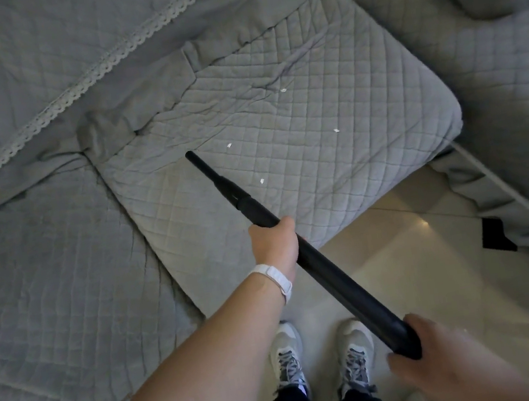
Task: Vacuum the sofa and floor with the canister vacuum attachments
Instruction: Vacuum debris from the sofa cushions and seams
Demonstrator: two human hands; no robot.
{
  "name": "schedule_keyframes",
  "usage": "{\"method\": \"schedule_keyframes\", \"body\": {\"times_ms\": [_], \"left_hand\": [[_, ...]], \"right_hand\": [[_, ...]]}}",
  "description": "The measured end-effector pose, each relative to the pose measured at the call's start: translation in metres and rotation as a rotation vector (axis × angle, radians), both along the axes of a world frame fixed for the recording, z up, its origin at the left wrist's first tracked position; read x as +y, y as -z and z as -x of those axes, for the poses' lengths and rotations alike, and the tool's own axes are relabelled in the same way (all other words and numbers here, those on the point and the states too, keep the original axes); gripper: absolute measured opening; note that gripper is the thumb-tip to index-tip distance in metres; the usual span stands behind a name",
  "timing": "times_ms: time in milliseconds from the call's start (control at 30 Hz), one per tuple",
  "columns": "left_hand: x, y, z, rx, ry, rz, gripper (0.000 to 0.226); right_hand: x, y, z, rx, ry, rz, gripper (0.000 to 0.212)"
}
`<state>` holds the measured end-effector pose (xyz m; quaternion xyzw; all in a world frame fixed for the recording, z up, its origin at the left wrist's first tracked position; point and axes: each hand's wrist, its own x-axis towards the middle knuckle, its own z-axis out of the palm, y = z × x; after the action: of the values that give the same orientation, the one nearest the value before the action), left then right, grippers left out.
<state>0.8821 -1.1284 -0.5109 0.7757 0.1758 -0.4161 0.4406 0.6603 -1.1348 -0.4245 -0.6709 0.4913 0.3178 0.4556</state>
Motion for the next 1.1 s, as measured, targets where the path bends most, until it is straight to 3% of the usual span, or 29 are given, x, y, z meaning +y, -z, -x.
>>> {"method": "schedule_keyframes", "body": {"times_ms": [233, 567, 1100], "left_hand": [[-0.012, 0.004, 0.037, 0.069, 0.053, 0.022, 0.034], [-0.027, 0.007, 0.039, 0.066, 0.188, 0.021, 0.034], [-0.021, 0.007, 0.064, 0.092, 0.208, 0.028, 0.034]], "right_hand": [[-0.003, -0.003, 0.035, 0.046, 0.027, 0.012, 0.018], [0.004, 0.006, 0.047, 0.033, 0.088, 0.076, 0.022], [0.012, 0.004, 0.073, 0.048, 0.101, 0.108, 0.017]]}}
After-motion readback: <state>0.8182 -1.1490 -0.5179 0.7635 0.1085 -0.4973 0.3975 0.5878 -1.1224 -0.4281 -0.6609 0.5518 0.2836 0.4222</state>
